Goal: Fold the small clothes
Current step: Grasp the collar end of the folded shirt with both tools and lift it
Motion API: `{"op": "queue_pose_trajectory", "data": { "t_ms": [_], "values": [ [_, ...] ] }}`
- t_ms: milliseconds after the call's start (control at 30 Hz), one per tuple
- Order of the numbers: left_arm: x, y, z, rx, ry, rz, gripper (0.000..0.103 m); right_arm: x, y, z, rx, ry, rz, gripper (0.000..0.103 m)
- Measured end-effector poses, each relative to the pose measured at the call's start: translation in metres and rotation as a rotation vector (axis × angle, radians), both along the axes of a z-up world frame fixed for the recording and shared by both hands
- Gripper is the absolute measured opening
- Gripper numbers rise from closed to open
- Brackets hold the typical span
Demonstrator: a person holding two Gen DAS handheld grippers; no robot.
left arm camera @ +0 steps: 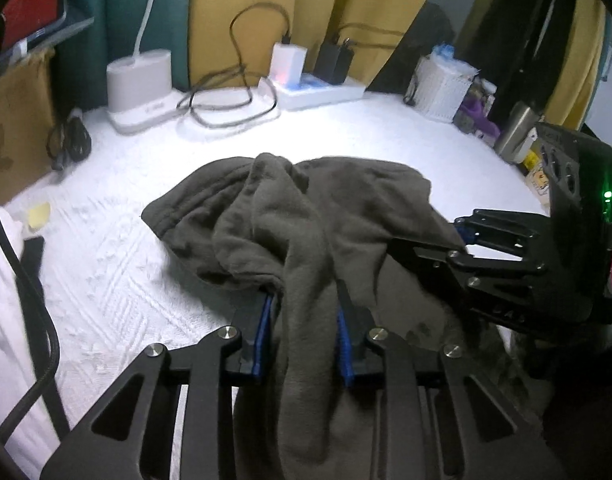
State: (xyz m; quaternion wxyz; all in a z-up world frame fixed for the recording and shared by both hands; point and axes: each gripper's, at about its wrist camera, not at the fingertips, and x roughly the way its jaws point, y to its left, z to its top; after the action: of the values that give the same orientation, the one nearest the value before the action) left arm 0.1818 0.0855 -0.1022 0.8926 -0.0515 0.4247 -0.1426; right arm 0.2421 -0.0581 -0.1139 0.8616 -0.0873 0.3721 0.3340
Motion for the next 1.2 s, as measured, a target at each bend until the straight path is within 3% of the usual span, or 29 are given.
{"op": "queue_pose_trajectory", "data": {
  "t_ms": [233,800,1200],
  "values": [
    [-0.025,-0.009,0.035,0.044,-0.113,0.008,0.025,-0.025,-0.012,0.033,0.026,-0.094,-0.020,0.020],
    [-0.100,-0.013,0.105,0.059,-0.329,0.036,0.024,-0.118,-0.034,0.117,0.091,-0.370,-0.006,0.017],
    [-0.163,0.015,0.139,0.092,-0.472,0.113,0.023,-0.187,-0.006,0.165,0.132,-0.523,0.075,0.015]
  ]
}}
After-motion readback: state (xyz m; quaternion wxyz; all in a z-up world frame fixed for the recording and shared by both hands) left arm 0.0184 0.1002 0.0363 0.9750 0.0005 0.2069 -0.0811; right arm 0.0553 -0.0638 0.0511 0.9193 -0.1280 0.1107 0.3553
